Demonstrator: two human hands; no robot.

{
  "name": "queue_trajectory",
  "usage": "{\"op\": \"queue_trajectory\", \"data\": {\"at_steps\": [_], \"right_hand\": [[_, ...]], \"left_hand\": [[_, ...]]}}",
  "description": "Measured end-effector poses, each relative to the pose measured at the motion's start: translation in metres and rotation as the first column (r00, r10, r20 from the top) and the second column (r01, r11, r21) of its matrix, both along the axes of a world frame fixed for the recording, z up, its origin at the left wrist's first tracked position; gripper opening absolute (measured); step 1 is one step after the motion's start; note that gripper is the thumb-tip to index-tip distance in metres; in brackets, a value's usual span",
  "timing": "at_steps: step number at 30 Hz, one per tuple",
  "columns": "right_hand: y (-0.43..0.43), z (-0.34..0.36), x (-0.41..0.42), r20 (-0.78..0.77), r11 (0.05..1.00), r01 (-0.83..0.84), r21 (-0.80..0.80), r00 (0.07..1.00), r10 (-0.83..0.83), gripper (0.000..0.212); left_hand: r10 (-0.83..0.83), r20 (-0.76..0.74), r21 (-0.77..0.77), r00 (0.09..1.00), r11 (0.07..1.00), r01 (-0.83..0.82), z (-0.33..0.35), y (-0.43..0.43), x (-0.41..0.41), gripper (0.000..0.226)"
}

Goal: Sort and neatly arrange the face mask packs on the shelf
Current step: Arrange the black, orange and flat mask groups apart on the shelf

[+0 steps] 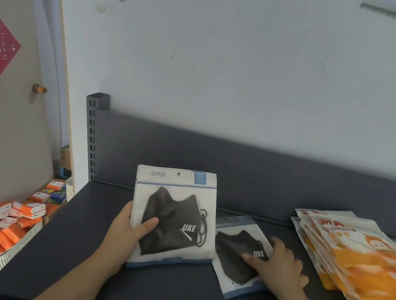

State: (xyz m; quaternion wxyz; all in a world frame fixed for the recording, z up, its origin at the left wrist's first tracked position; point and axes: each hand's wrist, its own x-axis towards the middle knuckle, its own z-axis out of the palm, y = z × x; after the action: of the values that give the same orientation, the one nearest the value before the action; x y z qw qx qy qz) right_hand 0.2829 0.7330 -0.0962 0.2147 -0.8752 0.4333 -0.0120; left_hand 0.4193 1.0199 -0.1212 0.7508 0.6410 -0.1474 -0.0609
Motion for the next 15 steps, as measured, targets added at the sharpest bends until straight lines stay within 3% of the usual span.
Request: {"op": "queue_trajectory", "data": {"at_steps": [3,6,8,11,13,15], "right_hand": [[-0.015,0.0,0.0,0.058,0.989,0.088,0.116,0.994,-0.095,0.092],[-0.026,-0.001,-0.01,0.334,0.963,0.058,0.262,0.931,-0.147,0.045],[-0.03,0.006,-0.016,0.529,0.945,0.024,0.326,0.824,-0.203,0.025],[-0.028,0.021,-0.021,0.776,0.92,-0.021,0.392,0.545,-0.318,0.023],[-0.019,0.032,-0.023,0.839,0.917,-0.04,0.398,0.42,-0.346,0.025],[-0.007,0.04,-0.024,0.866,0.907,-0.112,0.405,0.365,-0.342,0.023]], "left_hand": [[-0.002,-0.03,-0.037,1.0,0.999,0.0,-0.001,-0.001,0.0,0.032],[0.004,-0.036,-0.04,0.999,0.999,-0.006,-0.001,0.0,0.002,0.032],[0.006,-0.036,-0.035,0.999,0.999,-0.007,-0.002,0.0,0.003,0.032],[0.014,-0.033,-0.02,0.999,1.0,-0.014,-0.002,-0.001,0.003,0.033],[0.019,-0.031,-0.007,0.999,1.0,-0.019,-0.003,0.0,0.003,0.033],[0.017,-0.036,0.01,0.999,1.0,-0.016,-0.003,0.0,0.004,0.033]]}}
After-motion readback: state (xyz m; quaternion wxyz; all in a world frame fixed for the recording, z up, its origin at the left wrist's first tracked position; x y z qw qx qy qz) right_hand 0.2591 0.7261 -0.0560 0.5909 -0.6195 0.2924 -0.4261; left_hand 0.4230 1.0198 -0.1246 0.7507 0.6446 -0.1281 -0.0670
